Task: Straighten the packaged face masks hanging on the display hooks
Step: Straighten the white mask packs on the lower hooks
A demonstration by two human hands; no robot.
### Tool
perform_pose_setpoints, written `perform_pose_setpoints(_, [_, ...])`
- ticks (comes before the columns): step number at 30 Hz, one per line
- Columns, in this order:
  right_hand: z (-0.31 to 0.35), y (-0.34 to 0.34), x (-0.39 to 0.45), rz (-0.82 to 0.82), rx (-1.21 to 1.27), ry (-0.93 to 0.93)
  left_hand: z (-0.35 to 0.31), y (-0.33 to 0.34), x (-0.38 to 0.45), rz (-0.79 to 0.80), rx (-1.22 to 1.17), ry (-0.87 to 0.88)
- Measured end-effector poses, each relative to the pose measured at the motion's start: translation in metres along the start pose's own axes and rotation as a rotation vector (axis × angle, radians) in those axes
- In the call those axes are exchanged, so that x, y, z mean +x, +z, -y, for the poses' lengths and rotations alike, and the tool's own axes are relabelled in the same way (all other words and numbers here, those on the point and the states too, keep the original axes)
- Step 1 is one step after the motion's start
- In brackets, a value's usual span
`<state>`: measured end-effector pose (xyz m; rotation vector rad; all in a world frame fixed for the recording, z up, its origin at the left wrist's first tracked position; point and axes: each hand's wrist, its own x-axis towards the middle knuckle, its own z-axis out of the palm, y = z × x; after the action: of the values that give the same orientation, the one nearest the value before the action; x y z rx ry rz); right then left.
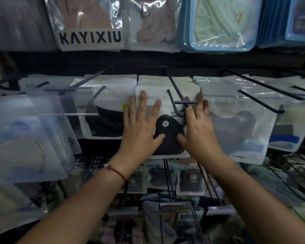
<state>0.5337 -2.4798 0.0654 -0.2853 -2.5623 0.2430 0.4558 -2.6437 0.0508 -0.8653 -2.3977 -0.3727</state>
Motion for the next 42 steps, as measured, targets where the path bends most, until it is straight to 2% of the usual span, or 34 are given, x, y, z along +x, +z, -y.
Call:
perform_pose_setpoints(4, [-0.007,-0.005,0.016,0.09,-0.031,-0.011,-0.002,0.0,0.012,0.056,0.042,-0.036])
perform_pose_setpoints(10, [-0.003,0.004,-0.009,-0.003,-0.073,-0.019,0.001,0.01,-0.008,0.075,-0.046,-0.026])
perform_pose_setpoints(17, [-0.006,0.009,-0.029,0.099,-0.174,-0.051,0.002,0.012,-0.02,0.142,-0.02,-0.011])
perform_pose_setpoints(22, [0.001,-0.007,-0.043,0.19,-0.142,-0.026,0.005,0.002,-0.035,0.124,-0.06,0.009])
perform_pose_setpoints(26, [0.01,-0.02,-0.062,0.344,-0.085,0.007,0.009,-0.006,-0.053,0.165,-0.132,0.019])
perform_pose_setpoints(29, [0.015,-0.031,-0.075,0.396,-0.038,0.03,0.005,-0.016,-0.062,0.24,-0.159,0.013])
perform_pose_setpoints(36, [0.018,-0.053,-0.099,0.417,0.063,0.054,-0.012,-0.039,-0.079,0.361,-0.133,-0.065])
perform_pose_setpoints(42, [0.019,-0.056,-0.111,0.427,0.131,0.023,-0.013,-0.062,-0.111,0.367,-0.058,-0.155])
